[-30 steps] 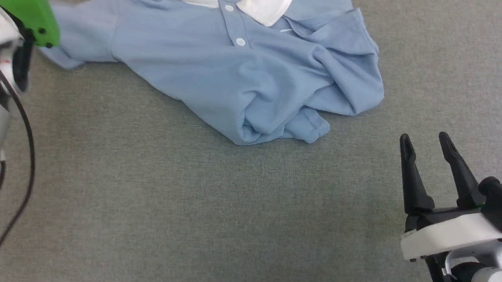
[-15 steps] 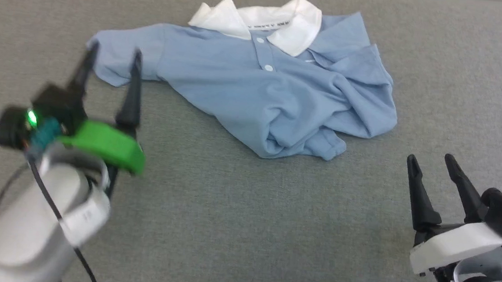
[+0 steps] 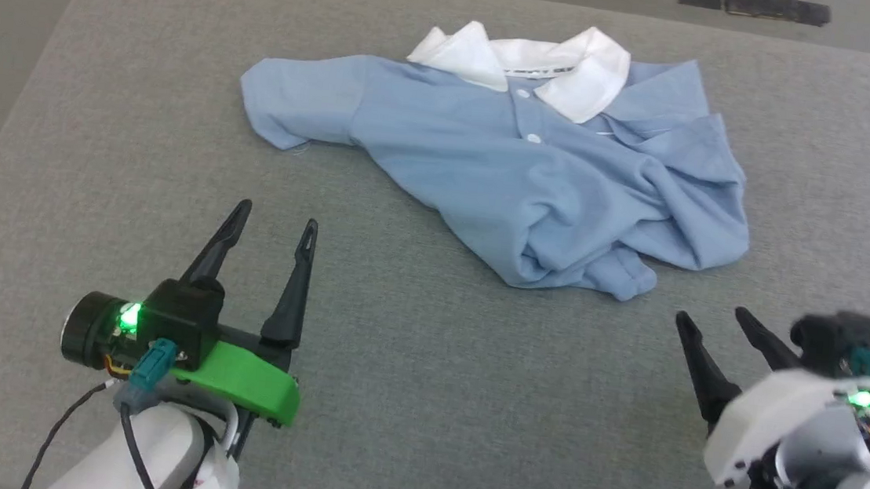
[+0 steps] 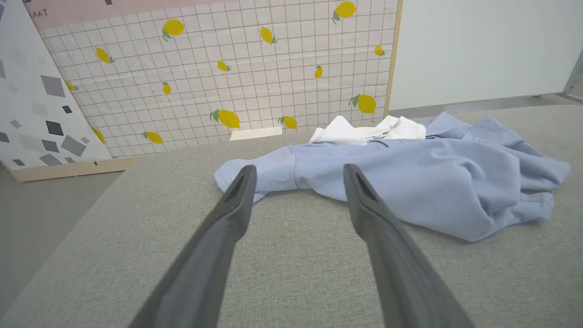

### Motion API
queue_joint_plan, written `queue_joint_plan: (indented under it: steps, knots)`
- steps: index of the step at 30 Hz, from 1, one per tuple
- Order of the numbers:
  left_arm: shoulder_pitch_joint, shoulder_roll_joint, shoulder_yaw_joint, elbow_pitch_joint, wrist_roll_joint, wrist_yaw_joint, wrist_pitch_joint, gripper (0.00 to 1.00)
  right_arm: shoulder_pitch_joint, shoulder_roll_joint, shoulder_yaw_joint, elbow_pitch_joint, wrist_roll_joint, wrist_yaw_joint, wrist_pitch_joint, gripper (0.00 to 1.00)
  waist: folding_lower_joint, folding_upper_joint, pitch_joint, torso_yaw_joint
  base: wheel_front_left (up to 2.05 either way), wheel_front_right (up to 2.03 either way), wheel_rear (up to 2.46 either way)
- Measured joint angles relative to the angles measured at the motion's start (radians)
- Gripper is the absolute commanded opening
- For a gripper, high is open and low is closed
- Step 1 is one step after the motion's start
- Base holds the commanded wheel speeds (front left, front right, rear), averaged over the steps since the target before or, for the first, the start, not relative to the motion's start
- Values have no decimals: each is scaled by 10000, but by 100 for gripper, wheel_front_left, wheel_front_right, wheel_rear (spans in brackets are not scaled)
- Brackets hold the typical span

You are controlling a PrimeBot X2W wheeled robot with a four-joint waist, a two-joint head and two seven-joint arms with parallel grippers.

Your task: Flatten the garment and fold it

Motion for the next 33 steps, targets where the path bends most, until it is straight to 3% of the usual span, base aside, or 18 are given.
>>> queue_joint_plan:
  steps: [8, 18, 19, 20, 27, 33]
  knots:
    - [-16, -245, -209, -46, 0, -17, 13, 100, -2126, -33, -150, 1615, 569, -2, 2867, 100, 0, 0, 405, 609, 0, 0, 0]
    - [-49, -629, -198, 186, -2, -100, 0, 100, -3480, 138, -537, 3162, -23, -2, 4343, 100, 0, 0, 921, 1407, 0, 0, 0]
    - [-49, -650, -192, 203, -2, -102, -2, 100, -3515, 100, -495, 3193, -48, -2, 4349, 77, 0, 0, 955, 1452, 0, 0, 0]
    - [-49, -681, -182, 226, -2, -105, -2, 100, -3552, 33, -443, 3219, -65, -2, 4349, 0, 0, 0, 992, 1502, 0, 0, 0]
    - [-34, -857, -104, 537, -48, -184, -35, 100, -3390, -188, -50, 3127, 700, -2, 4449, 0, 0, 0, 852, 1559, 0, 0, 0]
    - [96, -872, -98, 771, -107, -201, -38, 100, -2268, -240, 970, 1444, 2652, -2, 5869, 0, 0, 0, 305, 1308, 0, 0, 0]
